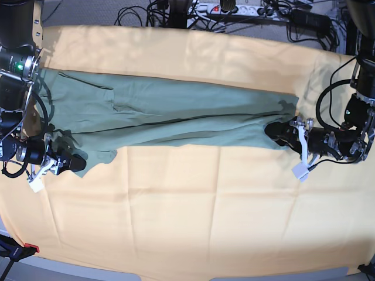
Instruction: Fold the T-shirt properly
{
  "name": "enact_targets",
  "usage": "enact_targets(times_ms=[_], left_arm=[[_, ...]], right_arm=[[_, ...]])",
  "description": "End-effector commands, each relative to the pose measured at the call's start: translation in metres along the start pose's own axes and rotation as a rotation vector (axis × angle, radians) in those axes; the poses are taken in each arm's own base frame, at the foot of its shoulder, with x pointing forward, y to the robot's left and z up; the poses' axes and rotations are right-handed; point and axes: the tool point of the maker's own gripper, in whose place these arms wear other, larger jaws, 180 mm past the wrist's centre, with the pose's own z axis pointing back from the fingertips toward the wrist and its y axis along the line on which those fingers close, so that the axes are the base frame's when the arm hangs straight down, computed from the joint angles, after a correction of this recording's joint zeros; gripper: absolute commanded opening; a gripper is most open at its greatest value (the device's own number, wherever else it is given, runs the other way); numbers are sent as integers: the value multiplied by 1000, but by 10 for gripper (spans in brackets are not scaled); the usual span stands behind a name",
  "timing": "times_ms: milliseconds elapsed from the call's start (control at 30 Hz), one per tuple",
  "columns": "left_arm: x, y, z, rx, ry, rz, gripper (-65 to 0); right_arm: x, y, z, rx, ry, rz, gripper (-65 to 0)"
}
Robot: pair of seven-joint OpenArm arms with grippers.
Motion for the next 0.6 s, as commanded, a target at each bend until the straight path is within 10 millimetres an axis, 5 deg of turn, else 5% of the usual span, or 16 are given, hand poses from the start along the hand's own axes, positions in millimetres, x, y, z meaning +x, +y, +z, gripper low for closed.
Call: enact_targets(times_ms=[0,67,167,467,567], left_arm=[[17,1,13,8,-51,-21,-360],[17,1,13,9,-51,-21,-360],[17,1,13,9,-51,-21,-360],[17,1,13,9,-51,-22,-360],[18,1,14,9,-52,-21,-360]], right_arm=[[28,7,12,7,-74,37,-317],[33,7,13,7,-100,37,-411],[36,7,13,8,-113,39,-650],[32,6,15,5,-89,40,-650],[31,20,18,70,-81,41,-650]])
